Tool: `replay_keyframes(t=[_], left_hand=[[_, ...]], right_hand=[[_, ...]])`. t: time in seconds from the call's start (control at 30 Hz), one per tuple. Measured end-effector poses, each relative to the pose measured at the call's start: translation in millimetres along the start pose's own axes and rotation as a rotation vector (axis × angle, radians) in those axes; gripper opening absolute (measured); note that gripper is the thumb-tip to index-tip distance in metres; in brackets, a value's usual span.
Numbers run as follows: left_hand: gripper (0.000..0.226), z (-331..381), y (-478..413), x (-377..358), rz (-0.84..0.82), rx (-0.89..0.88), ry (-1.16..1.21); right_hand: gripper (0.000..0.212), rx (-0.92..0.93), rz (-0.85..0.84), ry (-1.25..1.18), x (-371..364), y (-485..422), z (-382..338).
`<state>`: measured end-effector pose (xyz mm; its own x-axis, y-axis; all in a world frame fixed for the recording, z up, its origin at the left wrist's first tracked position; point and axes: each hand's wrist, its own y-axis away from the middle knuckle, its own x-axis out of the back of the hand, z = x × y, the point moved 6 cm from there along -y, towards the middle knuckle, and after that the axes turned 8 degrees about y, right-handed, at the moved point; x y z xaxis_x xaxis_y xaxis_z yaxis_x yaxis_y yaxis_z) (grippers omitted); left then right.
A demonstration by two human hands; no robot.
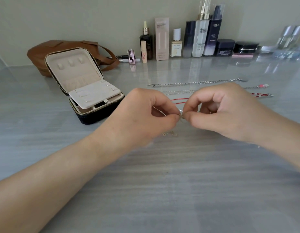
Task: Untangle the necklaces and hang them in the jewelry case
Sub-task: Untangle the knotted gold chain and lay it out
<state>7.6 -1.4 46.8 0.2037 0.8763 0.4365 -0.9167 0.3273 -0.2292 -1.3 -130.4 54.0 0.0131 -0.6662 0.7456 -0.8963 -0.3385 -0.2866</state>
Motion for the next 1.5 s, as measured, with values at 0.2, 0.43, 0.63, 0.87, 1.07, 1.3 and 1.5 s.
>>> replay_keyframes(t=[0.2, 0.43, 0.63, 0.87, 1.07, 1.3, 1.5], left_hand=[[0.016, 1, -2, 1, -0.01, -0.034, -0.021], [0.015, -2, -4, 2, -0.037, 0.004, -0.003], [0.017, -5, -7, 7, -0.006, 0.015, 0.104], [0.016, 2, -2, 0, -0.008, -0.056, 0.057], [0.012, 3, -3, 1, -0.007, -0.061, 0.104], [0.011, 1, -2, -1, -0.033, -0.007, 0.048], [0.016, -3, -2, -4, -0.078, 0.076, 0.15]], right_hand=[[0.009, -0.016, 0.036, 0.001, 2, 0, 1], [0.012, -0.073, 0.025, -0.106, 1, -1, 8], [0.009, -0.166, 0.028, -0.211, 4, -3, 20], [0.01, -0.098, -0.01, -0.254, 1, -2, 12], [0.007, -0.068, 0.004, -0.2, 0, -2, 11], [0.013, -0.037, 0.006, -0.2, 0, -1, 7], [0.008, -0.073, 0.038, -0.209, 3, -1, 10]])
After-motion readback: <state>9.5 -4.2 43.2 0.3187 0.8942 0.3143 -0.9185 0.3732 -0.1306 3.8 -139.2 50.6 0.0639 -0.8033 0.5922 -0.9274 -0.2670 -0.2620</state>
